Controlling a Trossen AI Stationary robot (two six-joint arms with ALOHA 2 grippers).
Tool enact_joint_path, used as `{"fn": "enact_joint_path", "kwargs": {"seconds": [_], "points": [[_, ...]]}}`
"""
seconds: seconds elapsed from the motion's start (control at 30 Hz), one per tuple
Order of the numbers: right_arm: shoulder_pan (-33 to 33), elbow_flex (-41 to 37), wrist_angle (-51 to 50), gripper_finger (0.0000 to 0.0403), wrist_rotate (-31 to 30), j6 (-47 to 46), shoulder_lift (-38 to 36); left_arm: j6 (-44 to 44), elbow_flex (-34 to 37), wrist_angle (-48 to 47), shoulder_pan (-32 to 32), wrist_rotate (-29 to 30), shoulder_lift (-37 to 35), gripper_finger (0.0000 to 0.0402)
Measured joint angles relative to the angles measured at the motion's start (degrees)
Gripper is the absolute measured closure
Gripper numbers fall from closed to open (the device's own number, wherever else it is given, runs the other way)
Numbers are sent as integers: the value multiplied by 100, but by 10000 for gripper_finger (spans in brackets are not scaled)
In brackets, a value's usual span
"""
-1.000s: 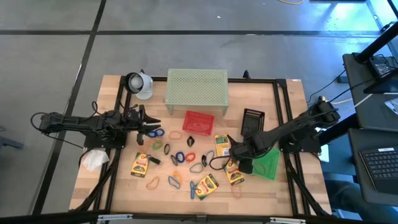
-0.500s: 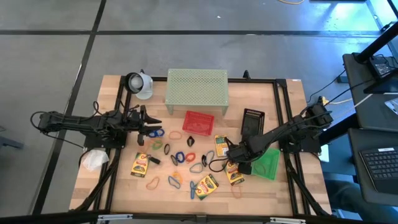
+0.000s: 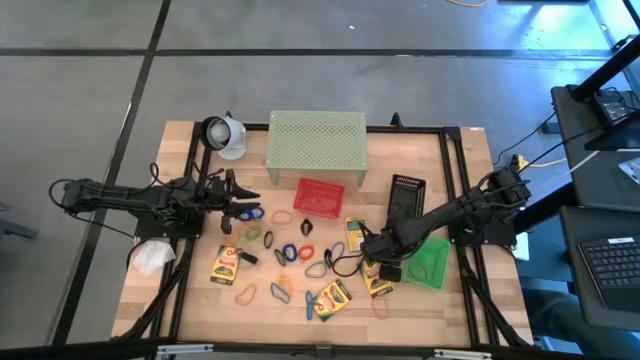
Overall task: Pick & Place Office Desk Supplies
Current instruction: Put the blue rubber band into the green bin
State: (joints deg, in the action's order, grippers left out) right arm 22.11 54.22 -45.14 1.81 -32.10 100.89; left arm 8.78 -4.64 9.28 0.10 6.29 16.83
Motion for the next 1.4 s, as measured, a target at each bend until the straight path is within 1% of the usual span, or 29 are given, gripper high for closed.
{"fn": "enact_joint_path", "kwargs": {"seconds": [0.1, 0.2, 0.27, 0.53, 0.8, 1.03, 1.2, 1.4], "points": [[5, 2, 24, 326, -4, -23, 16, -7, 0, 0, 0, 2, -2, 290], [6, -4, 74, 375, 44, -47, -3, -11, 0, -1, 0, 2, -2, 290], [8, -5, 87, 394, 57, -103, -3, -11, 0, 2, 0, 2, -2, 290], [8, 3, 116, 400, 58, -669, -123, -11, 0, 0, 0, 4, -2, 290], [6, 299, 80, 402, -425, -1198, -510, -11, 0, 0, 0, 4, -2, 290], [11, 387, -24, 402, -874, -1831, -1133, -11, 0, 0, 0, 6, -2, 290], [101, 387, -552, 402, -1288, -2361, -1716, -49, 0, 0, 0, 4, -2, 290], [414, 387, -1338, 403, -1476, -3470, -2369, -55, 0, -2, 0, 4, -2, 290]]}}
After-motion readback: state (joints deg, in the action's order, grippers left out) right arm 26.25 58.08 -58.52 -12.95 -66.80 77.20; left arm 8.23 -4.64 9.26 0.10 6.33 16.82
